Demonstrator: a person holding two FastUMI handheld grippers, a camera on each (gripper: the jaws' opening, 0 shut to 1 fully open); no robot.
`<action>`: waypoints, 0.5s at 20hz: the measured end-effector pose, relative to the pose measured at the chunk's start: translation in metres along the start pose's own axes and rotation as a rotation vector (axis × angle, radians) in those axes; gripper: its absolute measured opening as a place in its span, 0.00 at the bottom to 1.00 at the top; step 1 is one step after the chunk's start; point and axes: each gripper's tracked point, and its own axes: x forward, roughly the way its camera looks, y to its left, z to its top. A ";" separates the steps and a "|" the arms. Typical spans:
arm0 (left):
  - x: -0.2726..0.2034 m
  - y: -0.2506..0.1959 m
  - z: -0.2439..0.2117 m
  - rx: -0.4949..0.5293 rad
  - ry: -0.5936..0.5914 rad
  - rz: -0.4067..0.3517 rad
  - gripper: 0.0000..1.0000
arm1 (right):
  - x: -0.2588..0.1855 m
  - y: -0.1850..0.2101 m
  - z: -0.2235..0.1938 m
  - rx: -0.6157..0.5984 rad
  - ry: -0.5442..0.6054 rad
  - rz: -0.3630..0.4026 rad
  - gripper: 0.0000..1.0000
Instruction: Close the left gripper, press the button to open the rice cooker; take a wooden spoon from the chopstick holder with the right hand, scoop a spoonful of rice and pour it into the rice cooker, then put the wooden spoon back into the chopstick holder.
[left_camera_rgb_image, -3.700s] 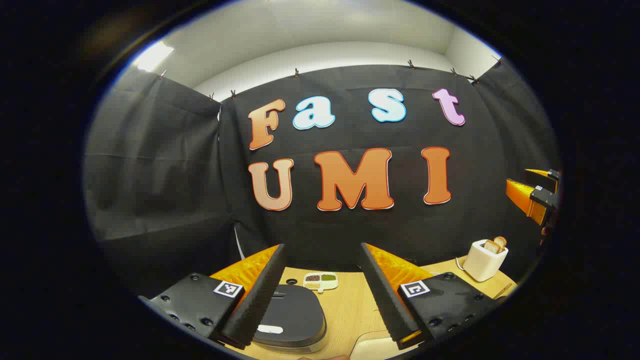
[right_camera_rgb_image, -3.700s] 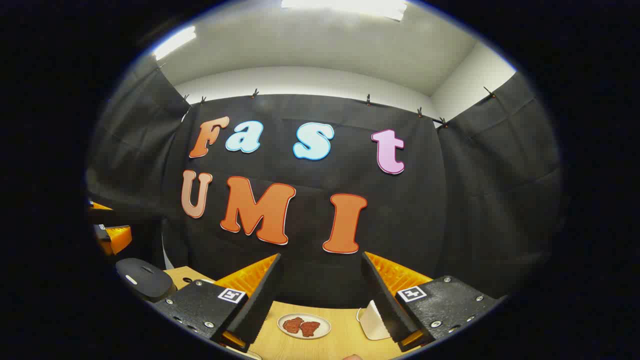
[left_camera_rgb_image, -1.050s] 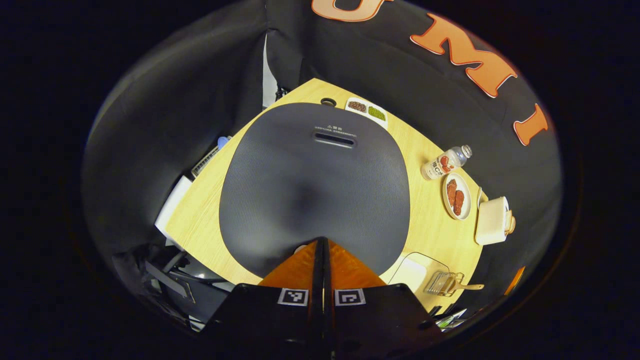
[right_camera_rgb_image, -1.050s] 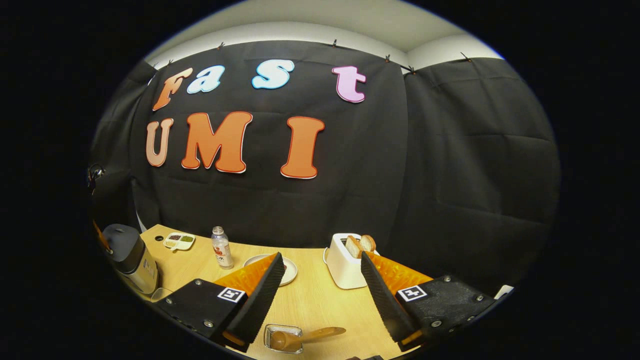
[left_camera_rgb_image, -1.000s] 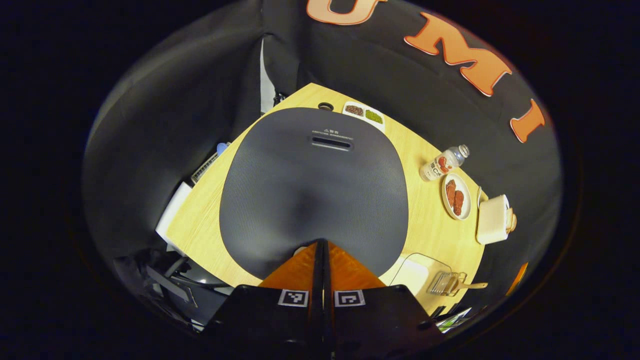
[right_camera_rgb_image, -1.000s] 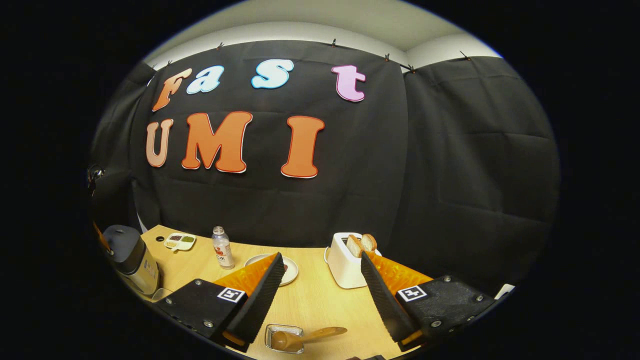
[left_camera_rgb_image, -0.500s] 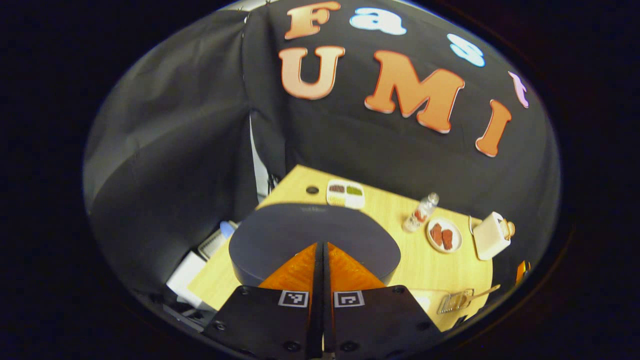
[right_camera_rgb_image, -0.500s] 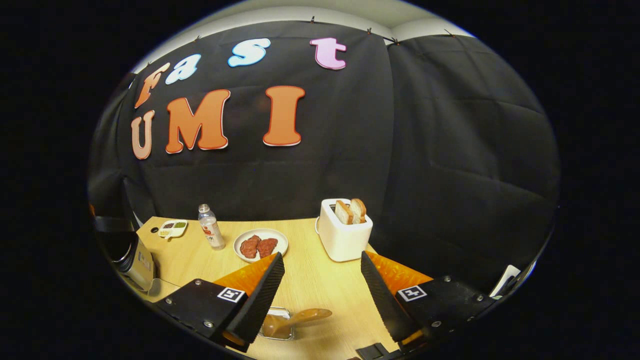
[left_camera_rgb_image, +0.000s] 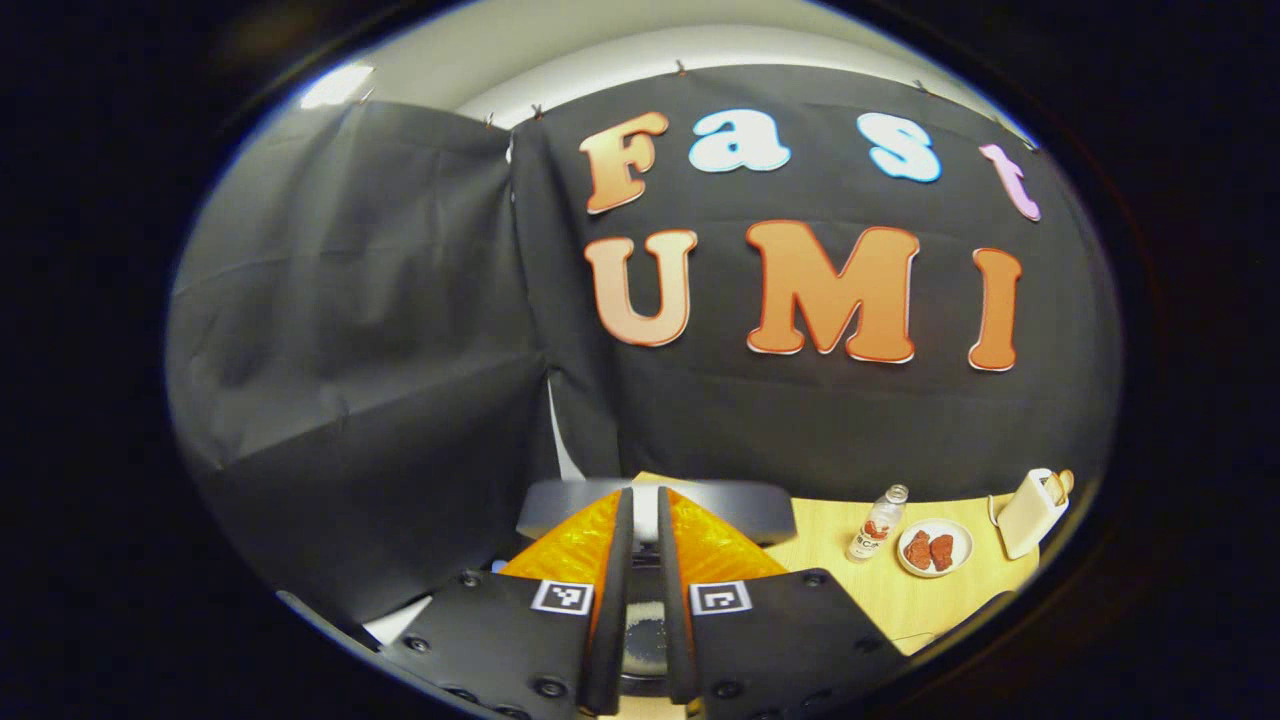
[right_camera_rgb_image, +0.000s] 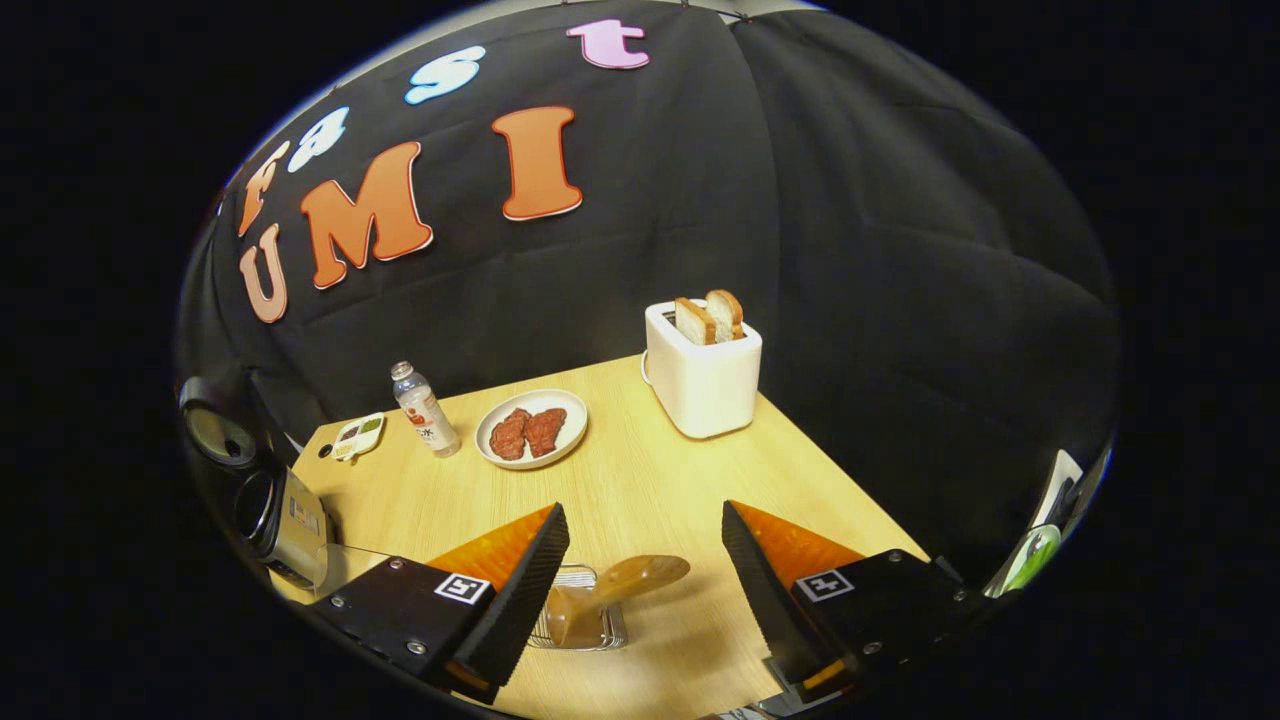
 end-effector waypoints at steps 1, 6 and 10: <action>-0.003 -0.009 -0.001 0.004 -0.008 -0.027 0.25 | 0.003 0.000 -0.008 0.013 0.019 0.003 0.95; -0.022 -0.032 -0.002 0.054 -0.061 -0.078 0.73 | 0.030 0.006 -0.039 0.105 0.084 0.030 0.94; -0.035 -0.042 -0.001 0.088 -0.083 -0.094 0.73 | 0.047 0.010 -0.050 0.210 0.100 0.032 0.92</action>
